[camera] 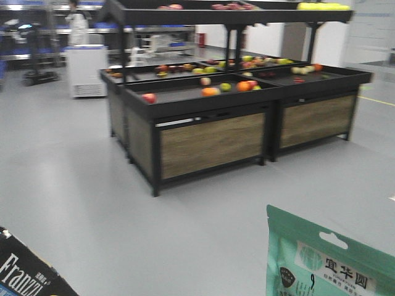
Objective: Pick snacks and fruit into basket
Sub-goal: 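Drive the base away from the shelf toward the other robot holding both items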
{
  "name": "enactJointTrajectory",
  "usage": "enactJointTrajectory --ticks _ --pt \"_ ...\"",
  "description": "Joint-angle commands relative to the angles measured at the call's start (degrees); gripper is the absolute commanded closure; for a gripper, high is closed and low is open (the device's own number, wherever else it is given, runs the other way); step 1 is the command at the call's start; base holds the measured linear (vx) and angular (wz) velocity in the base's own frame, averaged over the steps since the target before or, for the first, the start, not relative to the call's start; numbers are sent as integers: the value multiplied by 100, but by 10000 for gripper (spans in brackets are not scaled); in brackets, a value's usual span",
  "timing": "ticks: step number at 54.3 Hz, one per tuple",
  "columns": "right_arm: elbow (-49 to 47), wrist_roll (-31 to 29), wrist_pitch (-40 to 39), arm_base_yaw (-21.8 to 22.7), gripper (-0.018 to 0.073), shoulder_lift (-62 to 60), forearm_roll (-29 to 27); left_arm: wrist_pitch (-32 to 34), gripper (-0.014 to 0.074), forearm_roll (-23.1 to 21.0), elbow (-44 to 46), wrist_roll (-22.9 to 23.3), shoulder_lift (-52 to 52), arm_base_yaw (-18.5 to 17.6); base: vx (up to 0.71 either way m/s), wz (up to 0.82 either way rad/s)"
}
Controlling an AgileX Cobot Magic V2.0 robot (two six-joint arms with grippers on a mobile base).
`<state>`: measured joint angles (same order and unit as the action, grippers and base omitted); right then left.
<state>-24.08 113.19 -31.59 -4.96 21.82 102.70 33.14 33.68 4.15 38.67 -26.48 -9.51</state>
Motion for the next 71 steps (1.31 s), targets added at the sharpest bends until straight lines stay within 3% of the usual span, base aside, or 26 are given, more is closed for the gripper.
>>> enactJointTrajectory --ticks 1,71 --pt "-185 -25 201 14 568 17 -66 464 596 -226 156 29 -24 -31 30 -73" --pt "-185 -25 202 14 568 17 -66 464 596 -226 156 29 -24 -31 45 -61"
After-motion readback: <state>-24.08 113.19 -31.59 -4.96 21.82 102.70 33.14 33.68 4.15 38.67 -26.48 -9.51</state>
